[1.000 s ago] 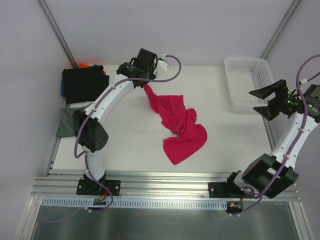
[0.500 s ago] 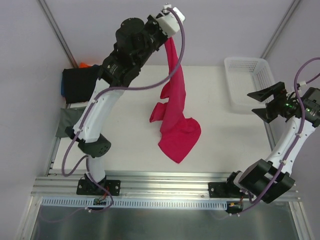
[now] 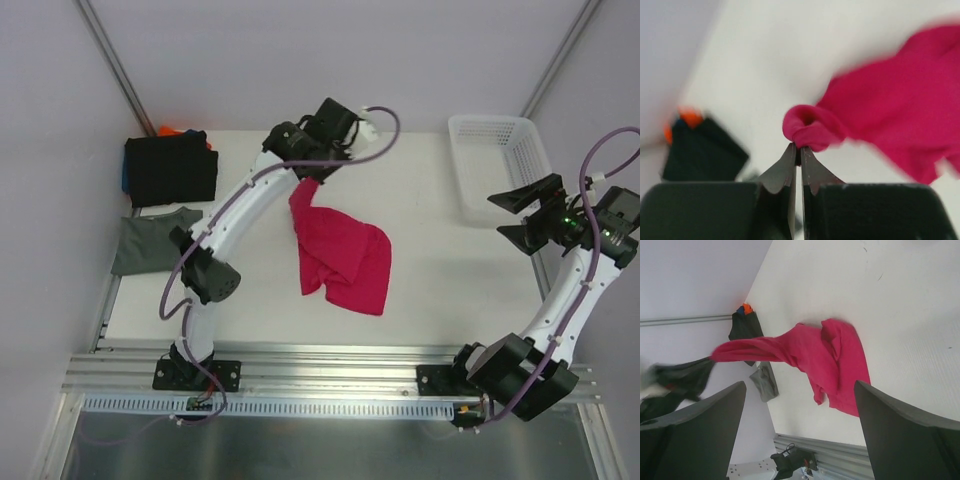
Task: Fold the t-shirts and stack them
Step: Flatten the tshirt out
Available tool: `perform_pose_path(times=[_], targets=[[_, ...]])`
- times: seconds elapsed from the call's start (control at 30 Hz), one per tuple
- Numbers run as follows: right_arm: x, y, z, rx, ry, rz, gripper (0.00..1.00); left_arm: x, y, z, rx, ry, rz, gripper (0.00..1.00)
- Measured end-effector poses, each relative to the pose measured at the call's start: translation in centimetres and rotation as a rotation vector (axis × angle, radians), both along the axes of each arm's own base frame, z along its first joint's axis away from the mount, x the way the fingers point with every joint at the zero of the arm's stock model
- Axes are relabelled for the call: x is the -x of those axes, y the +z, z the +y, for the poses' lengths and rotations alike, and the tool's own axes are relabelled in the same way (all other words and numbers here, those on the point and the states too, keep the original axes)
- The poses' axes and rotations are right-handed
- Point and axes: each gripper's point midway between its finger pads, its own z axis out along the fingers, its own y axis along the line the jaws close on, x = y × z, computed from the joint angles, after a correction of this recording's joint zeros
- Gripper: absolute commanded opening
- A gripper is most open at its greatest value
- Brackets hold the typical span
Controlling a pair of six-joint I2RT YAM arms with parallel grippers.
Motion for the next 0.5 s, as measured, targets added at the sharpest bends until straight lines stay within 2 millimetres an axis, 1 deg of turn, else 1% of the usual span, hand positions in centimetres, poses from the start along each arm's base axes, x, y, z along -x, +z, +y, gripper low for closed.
perform_pose_path(times=[0.03, 0.07, 0.1, 0.13, 0.17, 0.2, 0.23, 0.27, 0.3, 0.37, 0.4, 0.43, 0.47, 0.5], targets=[[0.2, -0.1, 0.2, -0.004, 0.000, 0.001, 0.94, 0.7, 3.0, -3.5, 0.074, -0.070, -0.080, 0.00], [0.4, -0.2, 0.4, -0.009, -0.001, 0.002, 0.94, 2.2, 7.1, -7.6, 0.181, -0.157, -0.183, 0.00], [0.5, -0.3, 0.5, -0.012, -0.001, 0.002, 0.94, 4.5, 11.1, -11.2, 0.287, -0.246, -0.267, 0.00], [0.6, -0.3, 0.6, -0.013, -0.001, 0.000, 0.94, 7.1, 14.8, -14.0, 0.388, -0.330, -0.338, 0.00], [0.8, -0.2, 0.8, -0.016, 0.002, -0.004, 0.94, 9.5, 18.3, -15.9, 0.480, -0.404, -0.405, 0.00], [0.9, -0.1, 0.9, -0.016, 0.004, -0.010, 0.94, 11.3, 21.4, -16.9, 0.556, -0.456, -0.466, 0.00], [1.0, 0.0, 1.0, -0.014, 0.006, -0.015, 0.94, 12.2, 24.1, -17.1, 0.611, -0.482, -0.532, 0.00], [1.1, 0.2, 1.1, -0.009, 0.007, -0.023, 0.94, 12.3, 26.1, -17.1, 0.651, -0.488, -0.587, 0.00], [1.2, 0.4, 1.2, -0.005, 0.008, -0.029, 0.94, 11.5, 28.7, -16.6, 0.694, -0.474, -0.679, 0.00], [1.4, 0.6, 1.4, -0.002, 0.011, -0.039, 0.94, 8.1, 31.0, -15.5, 0.712, -0.400, -0.800, 0.00], [1.4, 0.7, 1.4, -0.002, 0.012, -0.040, 0.94, 6.0, 31.1, -14.9, 0.701, -0.358, -0.836, 0.00], [1.4, 0.7, 1.4, -0.002, 0.012, -0.041, 0.94, 3.2, 30.3, -14.3, 0.669, -0.310, -0.864, 0.00], [1.4, 0.7, 1.4, -0.002, 0.012, -0.041, 0.94, 0.0, 28.4, -13.4, 0.611, -0.252, -0.872, 0.00], [1.4, 0.7, 1.4, -0.003, 0.012, -0.040, 0.94, -3.2, 25.4, -12.3, 0.526, -0.201, -0.848, 0.00]])
